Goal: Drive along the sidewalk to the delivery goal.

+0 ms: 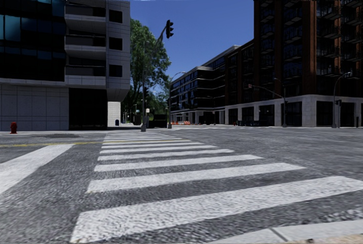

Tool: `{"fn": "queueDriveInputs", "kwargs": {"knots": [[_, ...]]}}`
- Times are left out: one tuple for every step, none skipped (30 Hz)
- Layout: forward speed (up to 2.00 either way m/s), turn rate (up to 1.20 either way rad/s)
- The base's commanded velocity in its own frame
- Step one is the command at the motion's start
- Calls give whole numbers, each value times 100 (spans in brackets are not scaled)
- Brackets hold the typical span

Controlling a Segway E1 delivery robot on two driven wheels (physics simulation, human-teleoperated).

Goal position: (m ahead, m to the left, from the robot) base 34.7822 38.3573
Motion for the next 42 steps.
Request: {"fn": "queueDriveInputs", "kwargs": {"knots": [[200, 54], [200, 54], [200, 44], [200, 27], [200, 27], [200, 21], [200, 20], [196, 16], [196, 16], [176, 12], [164, 12], [155, 11], [155, 11], [151, 11], [146, 11], [141, 9], [141, 9], [137, 8], [136, 8], [136, 8], [136, 5], [136, 2], [135, 0], [135, 0], [135, 0], [135, 0], [135, 0], [135, 0], [135, 0], [135, 0], [135, 0], [135, 0], [135, 0], [135, 0], [135, 0], [135, 0], [135, 0], [135, 0], [135, 5], [135, 5], [135, 9], [135, 14]]}}
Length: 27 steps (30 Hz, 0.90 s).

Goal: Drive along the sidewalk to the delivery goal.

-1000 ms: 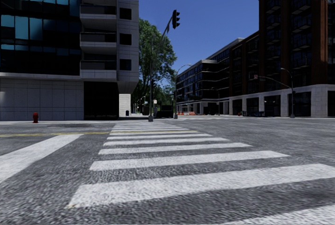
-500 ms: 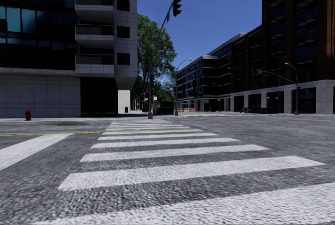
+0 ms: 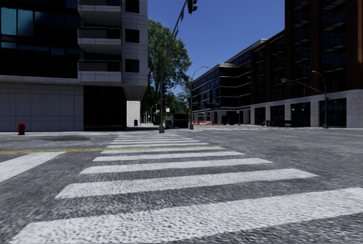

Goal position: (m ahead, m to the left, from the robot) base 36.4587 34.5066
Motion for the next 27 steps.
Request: {"fn": "queueDriveInputs", "kwargs": {"knots": [[135, 14], [135, 15], [143, 16], [200, 16], [200, 16], [200, 16], [200, 17], [200, 18], [200, 18], [200, 19], [200, 22], [200, 22], [200, 24], [200, 25], [200, 26], [200, 26], [200, 27], [200, 27], [200, 29], [200, 29], [200, 29], [200, 29], [200, 29], [200, 32], [200, 35], [200, 35], [200, 35]]}}
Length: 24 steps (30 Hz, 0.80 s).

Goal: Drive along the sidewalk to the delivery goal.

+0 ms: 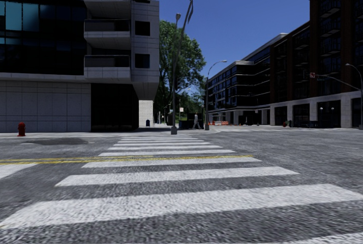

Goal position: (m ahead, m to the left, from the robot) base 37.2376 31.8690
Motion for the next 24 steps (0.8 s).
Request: {"fn": "queueDriveInputs", "kwargs": {"knots": [[200, 35], [200, 35], [200, 35], [200, 35], [200, 35], [200, 35], [200, 35], [200, 35], [200, 35], [200, 35], [200, 35], [200, 35], [200, 35], [200, 35], [200, 35], [200, 35], [200, 35], [200, 35], [200, 35], [200, 35], [200, 35], [200, 35], [200, 35], [200, 35]]}}
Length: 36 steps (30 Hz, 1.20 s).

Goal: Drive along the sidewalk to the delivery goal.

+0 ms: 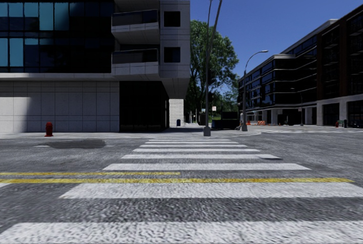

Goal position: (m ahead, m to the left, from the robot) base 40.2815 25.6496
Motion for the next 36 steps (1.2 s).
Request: {"fn": "queueDriveInputs", "kwargs": {"knots": [[200, 35], [200, 35], [200, 35], [200, 0], [200, 0], [200, 0], [200, 0], [200, 0], [200, 0], [200, 0], [200, 0], [200, 0], [200, 0], [200, 0], [200, 0], [200, 0], [200, 0], [200, 0], [200, 0], [200, 0], [200, 0], [200, 0], [200, 0], [200, 0], [200, 0], [200, 0], [200, 0], [200, 0], [200, 0], [200, 0], [200, 0], [200, 0], [200, 0], [200, 0], [200, 0], [200, 0]]}}
